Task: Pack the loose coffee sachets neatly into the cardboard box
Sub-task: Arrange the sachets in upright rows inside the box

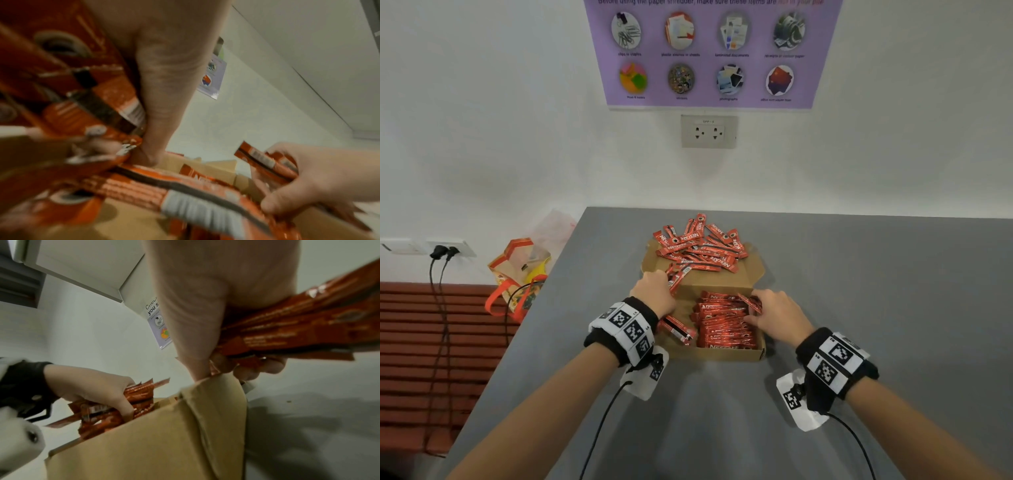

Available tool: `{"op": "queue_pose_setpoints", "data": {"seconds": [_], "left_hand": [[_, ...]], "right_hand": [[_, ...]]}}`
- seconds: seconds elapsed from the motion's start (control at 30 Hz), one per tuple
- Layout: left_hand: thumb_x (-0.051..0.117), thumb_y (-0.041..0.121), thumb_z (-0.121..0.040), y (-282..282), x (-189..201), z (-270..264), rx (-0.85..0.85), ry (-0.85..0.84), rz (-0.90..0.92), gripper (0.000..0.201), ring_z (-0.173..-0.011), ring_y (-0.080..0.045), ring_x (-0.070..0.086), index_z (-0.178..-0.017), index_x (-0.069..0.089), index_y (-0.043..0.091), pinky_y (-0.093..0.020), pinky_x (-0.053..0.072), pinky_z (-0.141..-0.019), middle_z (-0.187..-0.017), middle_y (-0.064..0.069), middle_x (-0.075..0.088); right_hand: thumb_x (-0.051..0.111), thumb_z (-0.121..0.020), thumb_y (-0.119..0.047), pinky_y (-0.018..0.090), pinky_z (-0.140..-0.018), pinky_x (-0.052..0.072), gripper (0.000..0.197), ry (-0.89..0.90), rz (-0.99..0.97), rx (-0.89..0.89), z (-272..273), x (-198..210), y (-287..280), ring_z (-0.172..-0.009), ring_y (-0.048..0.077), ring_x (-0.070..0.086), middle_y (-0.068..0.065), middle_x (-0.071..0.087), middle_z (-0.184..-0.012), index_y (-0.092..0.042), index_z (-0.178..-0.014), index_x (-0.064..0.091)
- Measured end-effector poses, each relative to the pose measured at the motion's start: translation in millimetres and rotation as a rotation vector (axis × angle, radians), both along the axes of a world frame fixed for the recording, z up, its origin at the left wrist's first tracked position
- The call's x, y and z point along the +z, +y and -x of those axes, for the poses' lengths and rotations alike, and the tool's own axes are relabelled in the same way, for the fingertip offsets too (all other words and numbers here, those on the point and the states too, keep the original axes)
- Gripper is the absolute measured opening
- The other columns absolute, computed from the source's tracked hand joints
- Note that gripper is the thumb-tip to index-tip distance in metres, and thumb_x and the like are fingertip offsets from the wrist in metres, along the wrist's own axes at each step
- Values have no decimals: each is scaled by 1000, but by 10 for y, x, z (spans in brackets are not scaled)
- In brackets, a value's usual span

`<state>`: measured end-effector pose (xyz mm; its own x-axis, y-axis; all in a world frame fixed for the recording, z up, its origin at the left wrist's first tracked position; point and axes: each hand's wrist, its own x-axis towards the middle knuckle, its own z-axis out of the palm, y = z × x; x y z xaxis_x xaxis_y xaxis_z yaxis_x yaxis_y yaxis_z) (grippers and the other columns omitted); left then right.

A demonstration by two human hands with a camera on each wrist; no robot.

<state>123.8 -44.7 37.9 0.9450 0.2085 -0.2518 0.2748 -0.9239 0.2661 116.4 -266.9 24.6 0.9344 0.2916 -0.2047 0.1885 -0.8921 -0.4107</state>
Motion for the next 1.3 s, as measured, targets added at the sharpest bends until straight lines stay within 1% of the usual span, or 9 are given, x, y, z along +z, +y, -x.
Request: {"op": "queue_pose_setpoints", "data": {"seconds": [0.13,0.23,0.4,0.53,0.67,0.87,1.1,1.2,1.3], "left_hand": [[72,15,-76,163,128,-61,57,-66,146,31,-65,-15,54,-71,41,12,-22,46,-51,-75,-3,52],[74,16,-75,194,155,-86,77,-119,247,28,-61,-14,54,-73,46,11,-22,45,-49,-73,-4,56],[66,13,-80,126,226,-103,13,-238,312,19,-61,-21,58,-67,54,5,-23,45,-49,-65,-5,58],[63,14,-83,138,272,-75,45,-279,335,29,-63,-19,54,-61,44,12,-23,41,-52,-65,-2,51],[65,10,-81,183,273,18,50,-388,475,32,-54,-17,52,-58,42,14,-18,40,-44,-59,-1,51],[63,10,-82,185,308,72,102,-460,604,29,-52,-9,48,-59,47,14,-16,36,-47,-56,3,51],[66,13,-68,138,310,86,76,-366,846,26,-52,-15,46,-56,43,15,-29,42,-58,-55,-2,50],[69,8,-74,104,343,97,19,-297,927,17,-68,-19,60,-66,55,15,-35,52,-74,-70,-4,63],[74,15,-77,97,387,123,5,-243,1079,13,-85,-16,68,-87,65,17,-29,53,-81,-91,-3,71]], "right_hand": [[59,-90,-32,22,-70,46,25,-65,-126,-18,45,142,40,-84,13,61,-1,66,-100,-17,-111,58],[58,-90,-39,18,-58,37,19,-223,-228,52,144,320,257,-65,5,53,-8,58,-78,-20,-92,58],[54,-79,-63,35,-69,53,44,-135,-415,160,209,374,748,-72,9,62,-6,68,-80,-22,-88,65],[68,-82,-37,38,-76,54,26,-111,-445,175,186,408,881,-83,14,65,-2,71,-93,-23,-103,67],[70,-82,-27,32,-68,52,12,-176,-350,179,196,413,768,-73,12,61,-5,68,-81,-17,-87,69],[73,-78,-20,32,-72,54,17,-335,-388,78,230,323,485,-78,9,63,-8,70,-84,-21,-95,71],[76,-70,-7,36,-62,56,16,-667,-278,135,253,316,408,-72,18,63,-1,68,-78,-13,-84,68],[76,-67,-4,32,-52,52,18,-772,-229,116,230,316,416,-67,17,60,-3,65,-72,-14,-80,67],[78,-68,-7,28,-51,51,17,-818,-203,105,197,321,402,-66,17,61,-4,66,-73,-15,-79,68]]}}
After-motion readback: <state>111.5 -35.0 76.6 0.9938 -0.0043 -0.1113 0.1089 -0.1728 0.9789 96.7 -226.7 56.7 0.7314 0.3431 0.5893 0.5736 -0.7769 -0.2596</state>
